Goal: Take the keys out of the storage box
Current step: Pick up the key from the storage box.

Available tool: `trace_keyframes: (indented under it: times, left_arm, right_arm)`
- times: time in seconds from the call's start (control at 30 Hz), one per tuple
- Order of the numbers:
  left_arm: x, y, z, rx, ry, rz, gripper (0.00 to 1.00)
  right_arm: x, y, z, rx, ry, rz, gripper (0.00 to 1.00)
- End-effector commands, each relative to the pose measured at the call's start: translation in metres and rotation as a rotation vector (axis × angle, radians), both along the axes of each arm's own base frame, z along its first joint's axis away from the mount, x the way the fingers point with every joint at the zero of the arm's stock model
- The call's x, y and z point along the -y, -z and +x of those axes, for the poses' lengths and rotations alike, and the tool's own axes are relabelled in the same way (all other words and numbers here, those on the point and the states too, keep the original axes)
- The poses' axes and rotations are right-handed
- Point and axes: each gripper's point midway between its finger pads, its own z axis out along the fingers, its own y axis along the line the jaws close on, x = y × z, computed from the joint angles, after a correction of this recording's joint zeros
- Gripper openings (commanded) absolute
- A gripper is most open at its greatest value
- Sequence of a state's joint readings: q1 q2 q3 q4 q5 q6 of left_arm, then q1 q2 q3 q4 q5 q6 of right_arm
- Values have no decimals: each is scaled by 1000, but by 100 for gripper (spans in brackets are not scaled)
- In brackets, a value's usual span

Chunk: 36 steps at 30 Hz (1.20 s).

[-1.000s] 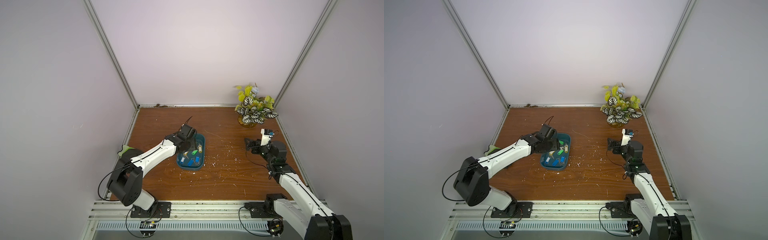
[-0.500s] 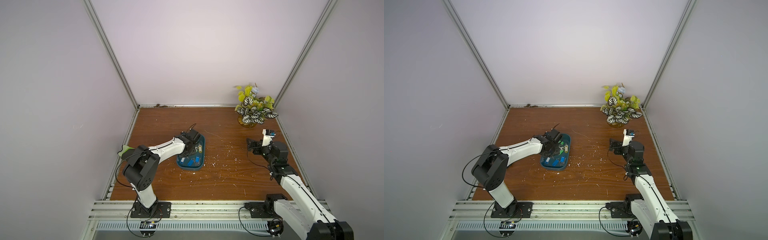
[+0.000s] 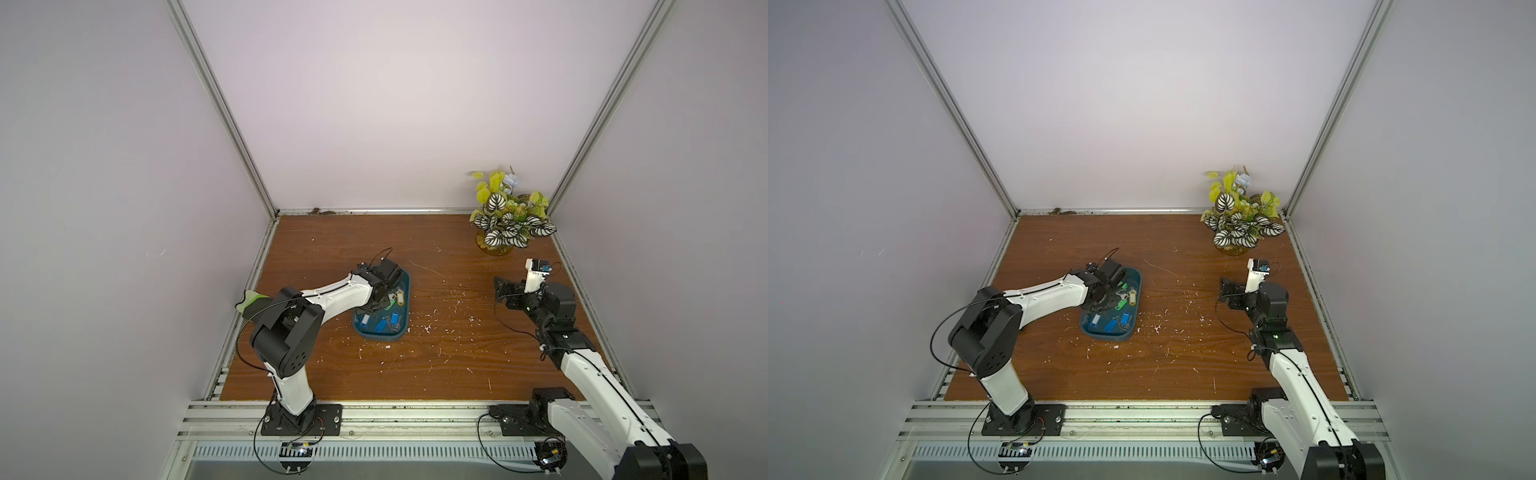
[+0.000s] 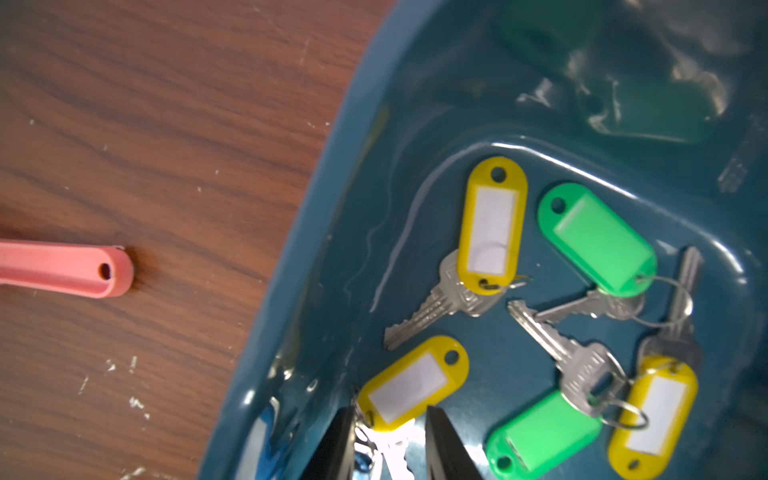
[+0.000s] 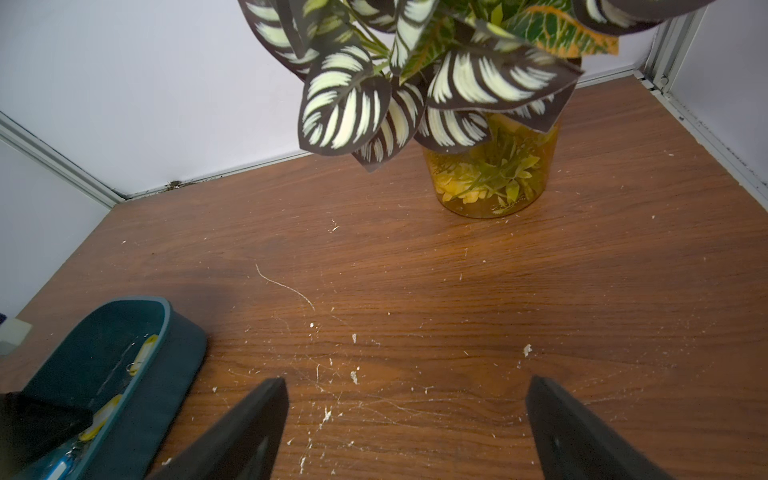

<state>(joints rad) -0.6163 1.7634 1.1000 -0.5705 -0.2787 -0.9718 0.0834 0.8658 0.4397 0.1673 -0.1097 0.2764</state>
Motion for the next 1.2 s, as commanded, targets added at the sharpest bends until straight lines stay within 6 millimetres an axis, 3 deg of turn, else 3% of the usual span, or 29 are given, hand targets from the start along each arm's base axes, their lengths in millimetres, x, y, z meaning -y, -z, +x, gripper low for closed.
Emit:
trace_keyframes:
  times: [0.0,0.2,0.57,0.7,0.87,1.17]
  left_arm:
    - [-4,-2,1,-1,-6,50,30]
    - [-7,0,1,-3,-9,66,26]
    - [-7,1,2,-7,2,74,5]
    - [-5,-7,5,13,11,62,0]
    - [1,-34,14,75,56,42,0]
    - [-3,-114,28,292,150,63,0]
  right_arm:
    - [0,-8,2,29,2,-2,97]
    - [0,-6,2,26,4,-4,97]
    - [0,-6,3,25,5,0,97]
    - [1,-5,3,22,8,-2,97]
    - [1,-5,4,24,8,-2,97]
    - [2,-8,6,37,24,10,97]
